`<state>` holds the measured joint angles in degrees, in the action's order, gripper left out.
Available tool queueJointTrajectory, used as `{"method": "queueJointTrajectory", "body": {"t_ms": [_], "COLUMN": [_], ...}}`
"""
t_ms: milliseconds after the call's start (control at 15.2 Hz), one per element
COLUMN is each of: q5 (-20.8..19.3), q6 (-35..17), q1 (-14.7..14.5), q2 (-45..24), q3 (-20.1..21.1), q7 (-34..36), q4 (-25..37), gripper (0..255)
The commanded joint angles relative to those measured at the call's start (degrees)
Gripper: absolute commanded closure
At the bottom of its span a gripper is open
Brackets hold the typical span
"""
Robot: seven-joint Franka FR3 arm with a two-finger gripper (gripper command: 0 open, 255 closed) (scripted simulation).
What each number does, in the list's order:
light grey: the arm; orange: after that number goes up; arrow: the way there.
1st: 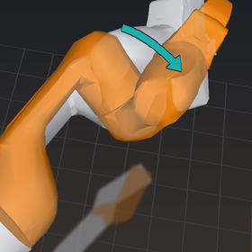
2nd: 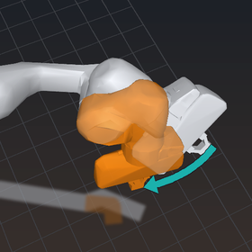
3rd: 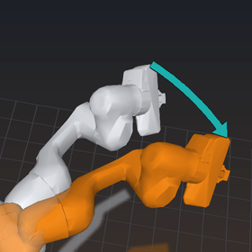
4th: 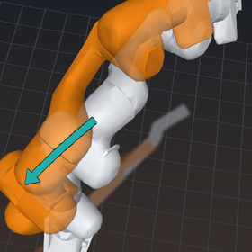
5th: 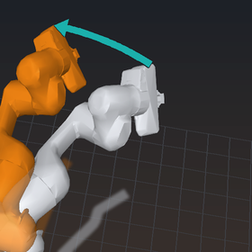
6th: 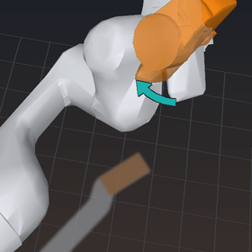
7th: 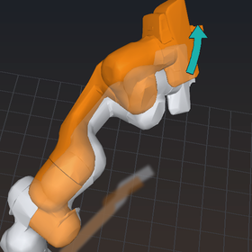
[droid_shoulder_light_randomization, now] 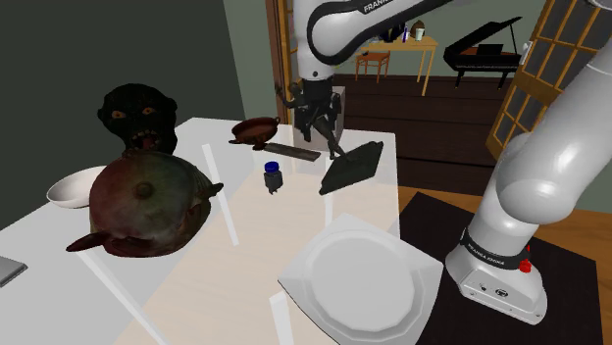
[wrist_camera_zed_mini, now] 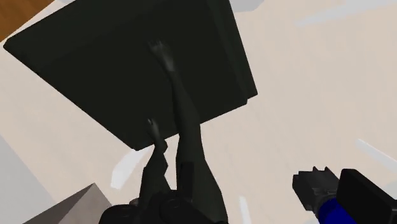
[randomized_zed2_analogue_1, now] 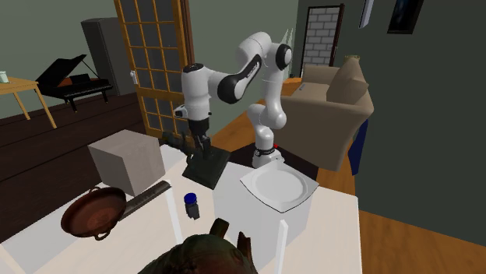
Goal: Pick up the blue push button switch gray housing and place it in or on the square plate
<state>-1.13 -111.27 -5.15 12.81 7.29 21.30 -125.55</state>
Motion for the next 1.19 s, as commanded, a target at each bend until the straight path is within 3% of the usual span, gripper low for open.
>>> {"method": "queueJointTrajectory", "body": {"t_ms": [0, 726, 1122], "q5": [-0.09, -2.99, -3.50], "q6": [-1.56, -5.83, -10.01], "q1": [-0.46, -4.03, -4.09], "q2": [-3.85, -25.88, -27.56], "q3": [0.84, 4.04, 3.85], "q7": [1.12, 7.53, 7.86], "q4": [2.12, 19.01, 16.48], "gripper": [0, 0, 0]}}
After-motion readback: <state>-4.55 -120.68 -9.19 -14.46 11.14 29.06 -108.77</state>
